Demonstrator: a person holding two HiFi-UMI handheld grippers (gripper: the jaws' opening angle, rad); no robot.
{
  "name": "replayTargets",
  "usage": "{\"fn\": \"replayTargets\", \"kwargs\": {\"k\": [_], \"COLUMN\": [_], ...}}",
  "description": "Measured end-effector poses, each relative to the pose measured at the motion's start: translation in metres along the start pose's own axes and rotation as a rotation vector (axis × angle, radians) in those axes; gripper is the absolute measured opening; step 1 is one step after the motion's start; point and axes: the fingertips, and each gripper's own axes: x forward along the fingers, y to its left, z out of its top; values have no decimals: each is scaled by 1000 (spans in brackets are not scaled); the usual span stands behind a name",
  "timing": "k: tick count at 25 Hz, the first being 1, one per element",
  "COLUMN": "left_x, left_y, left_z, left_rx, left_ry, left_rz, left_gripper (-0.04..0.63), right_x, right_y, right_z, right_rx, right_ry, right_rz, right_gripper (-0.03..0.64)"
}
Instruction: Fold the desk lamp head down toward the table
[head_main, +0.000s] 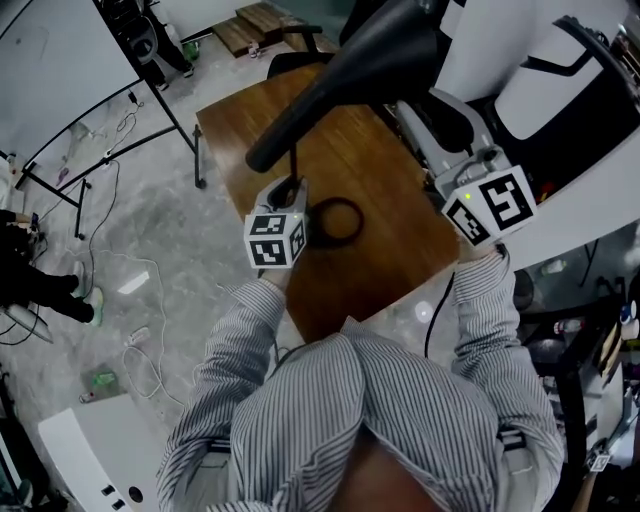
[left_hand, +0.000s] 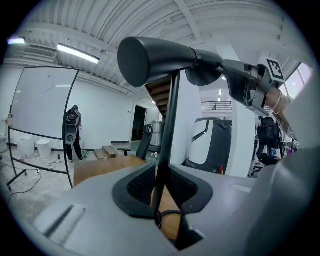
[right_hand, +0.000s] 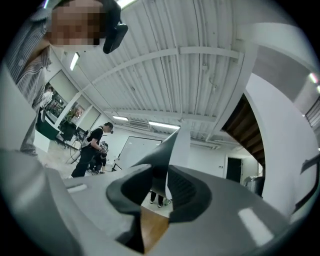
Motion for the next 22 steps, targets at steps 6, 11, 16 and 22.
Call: {"fn": "replayTargets", "kwargs": {"k": [6, 11, 16, 22], "left_x": [0, -2, 0, -2], "left_y": [3, 3, 3, 1], "left_z": [1, 2, 2, 1], "left_rx": [-10, -16, -22, -32], "left_ry": [-14, -15, -14, -11], "left_rz": [-5, -7, -10, -24], "left_gripper": [66, 66, 66, 66], "right_x": [0, -11, -19, -34], "right_y": [0, -2, -4, 5], "right_z": [-3, -21, -42, -75], "right_rx": [60, 167, 281, 428], "right_ry": [8, -1, -73, -134], "right_rz": [11, -18, -63, -90], "right_gripper": [83, 80, 78, 73]}}
